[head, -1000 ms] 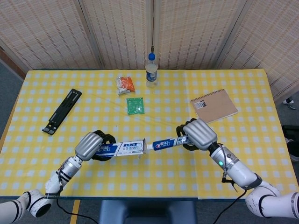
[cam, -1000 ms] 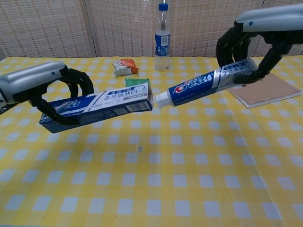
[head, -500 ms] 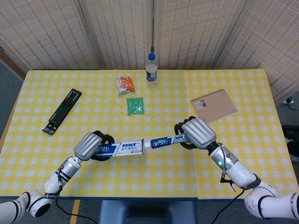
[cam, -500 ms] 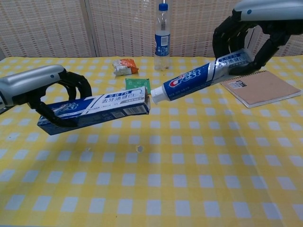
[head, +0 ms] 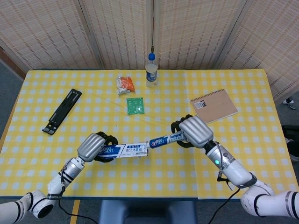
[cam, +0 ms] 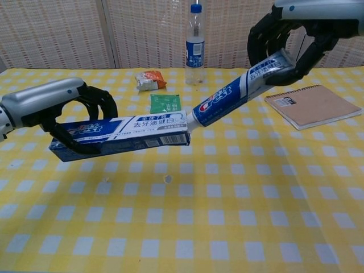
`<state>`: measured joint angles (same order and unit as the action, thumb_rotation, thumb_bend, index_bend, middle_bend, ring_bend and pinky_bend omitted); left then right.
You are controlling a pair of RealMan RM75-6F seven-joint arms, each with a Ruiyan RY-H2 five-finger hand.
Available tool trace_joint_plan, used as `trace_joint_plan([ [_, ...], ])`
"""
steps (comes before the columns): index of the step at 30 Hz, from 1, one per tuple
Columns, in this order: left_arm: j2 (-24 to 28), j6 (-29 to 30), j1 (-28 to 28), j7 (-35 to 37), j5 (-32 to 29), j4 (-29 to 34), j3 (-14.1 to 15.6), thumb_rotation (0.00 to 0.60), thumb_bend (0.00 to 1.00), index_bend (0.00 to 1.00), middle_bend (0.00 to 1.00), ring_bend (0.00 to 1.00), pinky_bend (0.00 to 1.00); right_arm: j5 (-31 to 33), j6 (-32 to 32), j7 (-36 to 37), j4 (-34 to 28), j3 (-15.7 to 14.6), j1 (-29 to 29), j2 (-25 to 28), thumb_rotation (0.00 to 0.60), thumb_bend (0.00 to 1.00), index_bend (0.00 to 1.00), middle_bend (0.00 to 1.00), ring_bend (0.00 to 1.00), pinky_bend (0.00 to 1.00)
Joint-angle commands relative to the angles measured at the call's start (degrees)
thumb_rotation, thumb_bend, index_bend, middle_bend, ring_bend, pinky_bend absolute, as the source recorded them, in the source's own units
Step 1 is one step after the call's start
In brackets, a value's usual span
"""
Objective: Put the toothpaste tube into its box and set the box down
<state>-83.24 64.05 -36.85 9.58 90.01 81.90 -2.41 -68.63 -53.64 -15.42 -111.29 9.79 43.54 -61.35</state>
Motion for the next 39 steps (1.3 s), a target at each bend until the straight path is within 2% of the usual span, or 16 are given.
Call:
trace_joint_plan([
  [1,-0.11,-0.13,0.01,0.12,-0.21,-0.04,-0.01,0.6,0.21,0.46,0.53,0.54,0.41,-0.08,-0.17,0.34,-0.06,0.13,-0.1,0.0,0.6,0.33,0.69,0.55,0.47,0.4],
  [14,-1.49,-0.81,-0.18,4.87,-3.09,0.92,-1.89,0.6,0.21,0.46,0.54,0.54,0.43,-3.34,-2.29,5.79,1.86,0.89,-1.15,-2.89,0.6,0.32,0.69,0.55,0.47,0.4],
  [23,-2.08,-1.98,0.04,7.98,-4.55,0.14,-1.94,0.6,0.21,0.46,0.54,0.55,0.43,-5.84,-4.44,9.99,2.91,1.97,-1.85,-4.64,0.6,0.32,0.7,0.56,0.47,0.4],
  [34,-2.75,-3.17,1.03,14.51,-6.92,-1.33,-2.31,0.6,0.21,0.46,0.54,0.55,0.44,-7.73,-6.46,14.06,3.53,3.32,-2.39,-5.96,0.6,0.32,0.7,0.56,0.47,0.4],
  [39,-3.5,-3.18,1.49,20.06,-6.52,-2.12,-2.2,0.6,0.21,0.47,0.54,0.55,0.44,-8.34,-7.49,16.1,3.34,4.33,-2.41,-6.74,0.6,0.32,0.7,0.56,0.48,0.4],
])
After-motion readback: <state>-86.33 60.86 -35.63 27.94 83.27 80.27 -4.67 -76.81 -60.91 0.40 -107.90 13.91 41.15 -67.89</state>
